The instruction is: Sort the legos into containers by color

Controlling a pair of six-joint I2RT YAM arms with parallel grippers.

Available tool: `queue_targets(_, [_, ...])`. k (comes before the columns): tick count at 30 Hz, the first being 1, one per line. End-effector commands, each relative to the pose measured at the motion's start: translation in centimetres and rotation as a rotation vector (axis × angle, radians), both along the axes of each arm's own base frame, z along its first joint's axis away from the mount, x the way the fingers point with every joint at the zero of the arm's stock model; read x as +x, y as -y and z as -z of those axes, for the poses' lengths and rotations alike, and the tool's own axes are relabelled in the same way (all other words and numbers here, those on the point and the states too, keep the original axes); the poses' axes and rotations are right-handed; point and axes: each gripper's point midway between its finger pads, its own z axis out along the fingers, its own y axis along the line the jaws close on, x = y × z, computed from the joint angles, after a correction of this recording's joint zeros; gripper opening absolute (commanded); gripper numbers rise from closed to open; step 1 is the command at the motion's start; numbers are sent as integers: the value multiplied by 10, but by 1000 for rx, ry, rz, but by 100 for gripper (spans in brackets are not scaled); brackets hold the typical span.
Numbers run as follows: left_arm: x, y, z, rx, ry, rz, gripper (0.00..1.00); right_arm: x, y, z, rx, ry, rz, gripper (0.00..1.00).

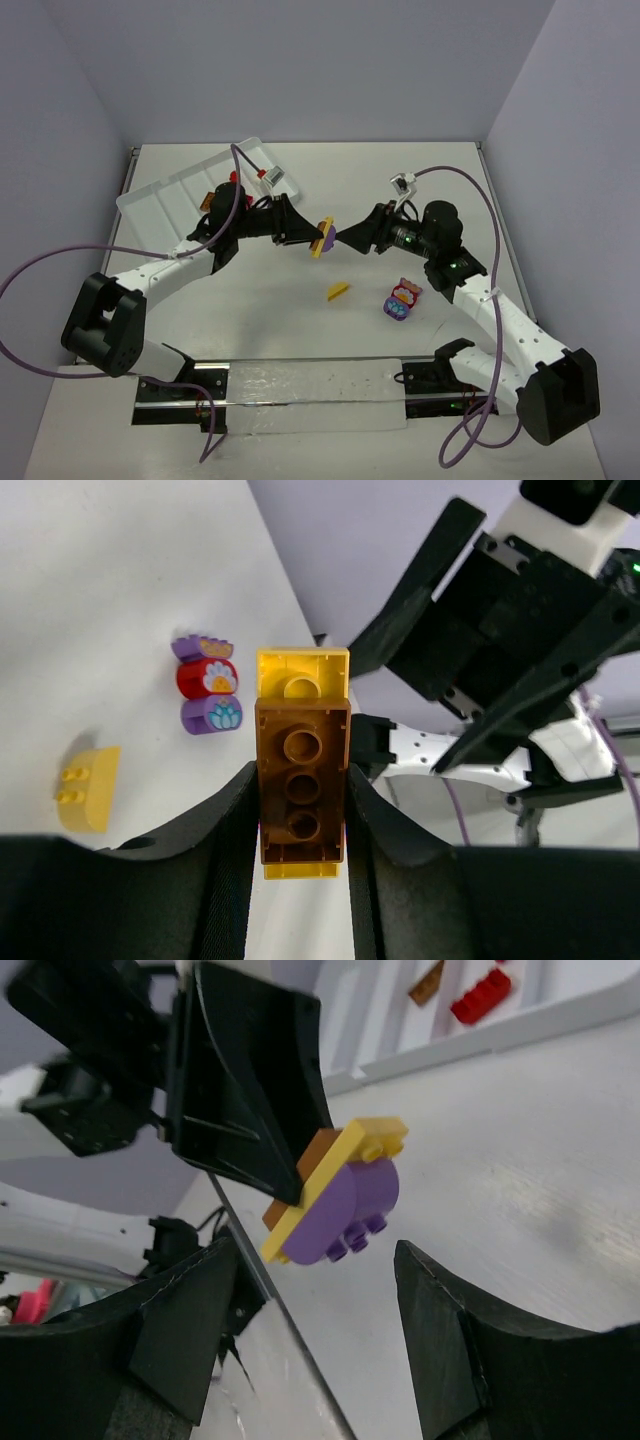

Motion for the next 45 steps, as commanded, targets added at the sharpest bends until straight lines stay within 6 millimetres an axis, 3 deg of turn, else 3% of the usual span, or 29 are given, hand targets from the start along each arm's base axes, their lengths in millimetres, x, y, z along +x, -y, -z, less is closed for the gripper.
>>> queue_targets(1, [-12, -3, -35, -136, 82, 78, 0, -6, -1, -26, 134, 49, -103, 71])
queue_targets(13, [-20, -5, -47, -183, 106, 112, 0, 3, -6, -26, 195, -4, -146, 78])
queue_targets(38, [-23, -5, -45, -189, 111, 126, 0, -4, -35, -30, 268, -37, -318, 69])
queue_targets(42, [-23, -6, -43, -189, 104, 126, 0, -3, -37, -33, 290, -47, -319, 62])
queue_targets(45, [-25, -6, -45, -191, 110, 129, 0, -2, -38, -33, 303, -48, -321, 49])
